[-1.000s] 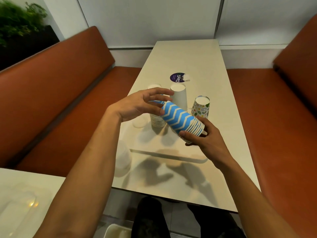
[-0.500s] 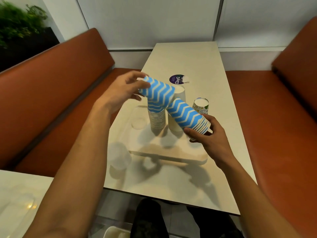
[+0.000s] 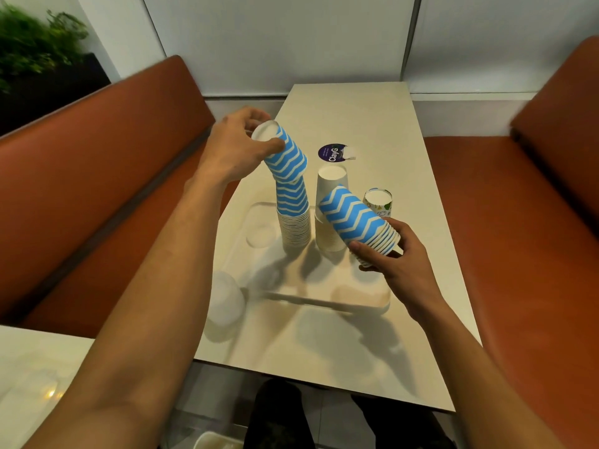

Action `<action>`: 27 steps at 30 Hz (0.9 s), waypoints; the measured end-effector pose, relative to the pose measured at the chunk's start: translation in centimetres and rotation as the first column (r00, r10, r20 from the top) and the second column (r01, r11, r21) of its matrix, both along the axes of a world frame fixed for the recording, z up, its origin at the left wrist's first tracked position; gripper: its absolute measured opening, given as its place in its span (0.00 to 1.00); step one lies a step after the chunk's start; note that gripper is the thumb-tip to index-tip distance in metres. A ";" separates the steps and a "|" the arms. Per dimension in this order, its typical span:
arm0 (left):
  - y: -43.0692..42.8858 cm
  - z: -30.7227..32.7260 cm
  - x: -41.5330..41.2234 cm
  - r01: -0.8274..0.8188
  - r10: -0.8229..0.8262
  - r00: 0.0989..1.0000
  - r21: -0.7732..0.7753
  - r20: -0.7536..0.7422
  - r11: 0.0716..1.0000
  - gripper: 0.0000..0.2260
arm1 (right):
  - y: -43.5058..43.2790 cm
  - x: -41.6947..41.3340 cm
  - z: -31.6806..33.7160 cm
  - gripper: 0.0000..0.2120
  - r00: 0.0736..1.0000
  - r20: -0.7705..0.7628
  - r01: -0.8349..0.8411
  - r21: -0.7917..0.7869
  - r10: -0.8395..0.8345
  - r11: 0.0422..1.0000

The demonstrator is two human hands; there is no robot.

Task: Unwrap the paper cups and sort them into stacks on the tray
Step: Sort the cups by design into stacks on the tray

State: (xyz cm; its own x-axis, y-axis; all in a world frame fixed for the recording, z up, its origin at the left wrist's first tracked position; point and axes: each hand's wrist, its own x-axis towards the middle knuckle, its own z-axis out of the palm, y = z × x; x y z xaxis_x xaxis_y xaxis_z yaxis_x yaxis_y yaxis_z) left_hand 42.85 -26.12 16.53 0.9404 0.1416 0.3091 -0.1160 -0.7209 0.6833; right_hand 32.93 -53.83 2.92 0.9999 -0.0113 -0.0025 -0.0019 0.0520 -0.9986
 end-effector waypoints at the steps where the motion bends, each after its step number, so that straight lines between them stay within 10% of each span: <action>1: -0.1 -0.1 0.1 -0.011 0.012 1.000 0.029 -0.005 1.000 0.22 | -0.1 0.0 -0.1 0.30 1.000 0.000 0.000 -0.002 0.000 1.000; 10: -1.0 -3.4 1.5 0.086 -0.034 0.975 0.230 -0.219 0.969 0.31 | 0.4 -0.1 -0.2 0.28 0.999 -0.019 -0.042 0.005 0.042 0.999; 18: -1.2 -2.9 -0.8 0.138 -0.142 0.983 -0.046 -0.113 0.989 0.23 | 0.7 -0.2 -0.1 0.31 0.999 -0.011 -0.037 0.037 0.038 0.999; 22: -1.4 -2.3 -2.8 0.426 -0.539 0.786 -0.367 -0.304 0.827 0.23 | 1.0 -0.3 0.5 0.35 0.996 0.004 -0.088 0.044 0.088 0.995; 27: -1.9 -2.4 -4.4 0.539 -0.637 0.658 -0.339 -0.401 0.771 0.25 | 1.3 -0.4 0.9 0.35 0.988 0.009 -0.156 0.101 0.156 0.983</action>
